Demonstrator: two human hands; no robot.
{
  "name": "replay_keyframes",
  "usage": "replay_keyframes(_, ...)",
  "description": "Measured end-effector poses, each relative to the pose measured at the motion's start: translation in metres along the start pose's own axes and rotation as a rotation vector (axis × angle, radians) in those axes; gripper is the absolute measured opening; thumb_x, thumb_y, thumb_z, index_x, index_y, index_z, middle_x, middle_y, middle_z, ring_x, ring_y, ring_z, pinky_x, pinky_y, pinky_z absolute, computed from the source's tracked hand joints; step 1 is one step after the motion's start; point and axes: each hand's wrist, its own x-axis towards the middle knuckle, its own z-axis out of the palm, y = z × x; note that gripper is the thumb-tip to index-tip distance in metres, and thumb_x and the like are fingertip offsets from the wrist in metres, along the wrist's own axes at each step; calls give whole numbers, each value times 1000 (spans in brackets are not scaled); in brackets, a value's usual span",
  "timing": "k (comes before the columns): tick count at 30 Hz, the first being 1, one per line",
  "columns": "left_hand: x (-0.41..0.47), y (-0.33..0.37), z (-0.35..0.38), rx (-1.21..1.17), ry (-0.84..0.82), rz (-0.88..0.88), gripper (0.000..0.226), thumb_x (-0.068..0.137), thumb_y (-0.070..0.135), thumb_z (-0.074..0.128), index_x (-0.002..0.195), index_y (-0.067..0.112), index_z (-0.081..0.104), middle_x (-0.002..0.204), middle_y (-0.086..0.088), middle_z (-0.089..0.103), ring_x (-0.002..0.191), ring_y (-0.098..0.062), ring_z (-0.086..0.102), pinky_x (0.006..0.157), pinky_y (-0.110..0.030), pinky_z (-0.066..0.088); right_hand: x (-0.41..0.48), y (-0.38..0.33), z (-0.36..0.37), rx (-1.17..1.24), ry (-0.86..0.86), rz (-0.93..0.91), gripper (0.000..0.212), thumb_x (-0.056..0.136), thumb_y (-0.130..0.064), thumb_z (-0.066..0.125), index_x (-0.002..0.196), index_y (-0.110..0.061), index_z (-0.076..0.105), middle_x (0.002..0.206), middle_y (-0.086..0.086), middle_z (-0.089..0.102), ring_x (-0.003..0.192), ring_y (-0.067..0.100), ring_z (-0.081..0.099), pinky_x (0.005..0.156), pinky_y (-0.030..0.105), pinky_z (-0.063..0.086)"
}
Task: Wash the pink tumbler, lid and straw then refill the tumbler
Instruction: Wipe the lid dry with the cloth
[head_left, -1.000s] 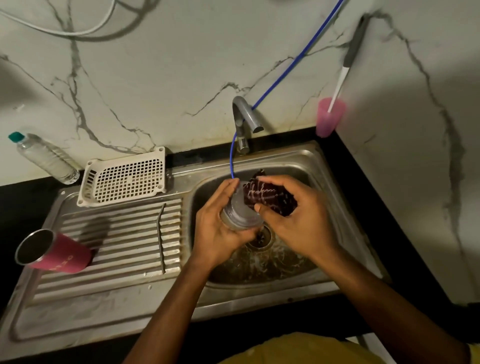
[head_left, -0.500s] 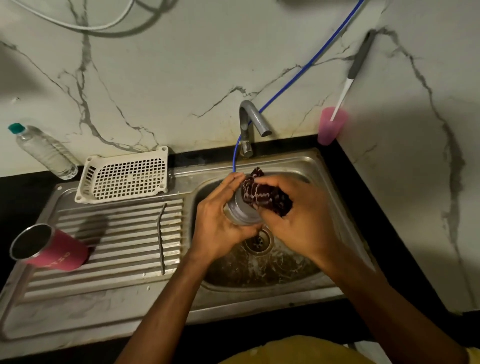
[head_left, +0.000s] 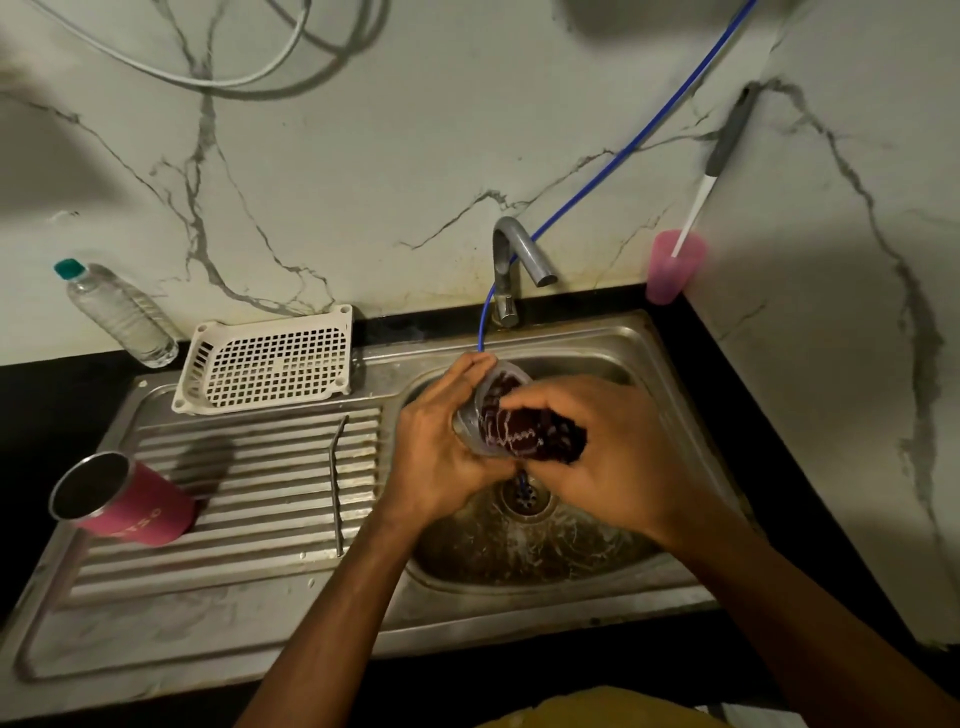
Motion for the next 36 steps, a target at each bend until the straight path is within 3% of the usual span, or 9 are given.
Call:
replay_keyframes(3,-3,-3,-2,18,8,-15,96,58,46,89,140,9,56,144,-7,57,137,-17,51,116,-35,41,-4,3,-4,-16,-70,-7,44,75,-32,81,116,-23,69,108,-5,73,96,12,68,83,32,58)
replay_keyframes(6,-5,-4,-2,37,-1,-18,97,54,30,96,140,9,56,144,-6,57,136,-16,52,114,-38,43,3,8,0,-68,85,27,40,73,-21,83,111,-17,71,103,-1,74,94,14,69,82,38,59)
replay_keyframes(9,-3,-2,-7,13,-1,1,95,55,33,95,139,12,56,143,-3,58,135,-13,53,113,-36,44,9,-1,10,-66,170,46,39,75,-21,80,112,-16,70,102,1,74,93,17,70,82,38,59)
replay_keyframes(14,-8,-5,-18,34,-1,39,91,61,52,83,136,7,58,139,3,55,134,6,43,112,-13,33,8,-6,8,7,-100,-54,46,70,-25,86,114,-24,71,106,-7,74,94,10,68,84,28,55)
replay_keyframes(18,-10,-4,-20,17,35,3,91,56,42,90,136,11,59,138,6,57,131,11,45,109,-12,36,20,3,2,-36,-24,-8,36,76,-22,85,110,-20,71,100,-4,74,92,10,69,81,38,59)
replay_keyframes(22,-7,-1,-25,-50,35,-11,91,57,30,96,137,11,59,138,2,61,128,0,55,107,-21,45,28,-7,12,-35,103,-12,41,74,-21,86,112,-16,71,104,-1,75,96,15,70,84,41,59)
replay_keyframes(27,-11,-12,-32,13,4,3,93,59,50,88,138,13,57,142,1,57,135,-5,50,114,-22,39,22,-11,7,0,-169,-125,37,74,-29,85,108,-21,73,100,-5,75,91,9,69,83,30,57)
replay_keyframes(33,-7,-1,-28,-32,68,16,94,50,20,102,133,22,57,133,22,55,125,14,50,104,-9,39,42,-4,8,-71,101,-16,32,75,-21,84,105,-17,72,96,-2,76,88,15,71,77,43,59)
replay_keyframes(36,-6,-7,-32,-59,48,-10,92,54,29,97,136,15,58,137,4,61,128,-2,55,107,-27,48,38,-15,18,78,47,-78,36,75,-30,81,108,-18,71,101,-2,75,93,12,71,82,37,59)
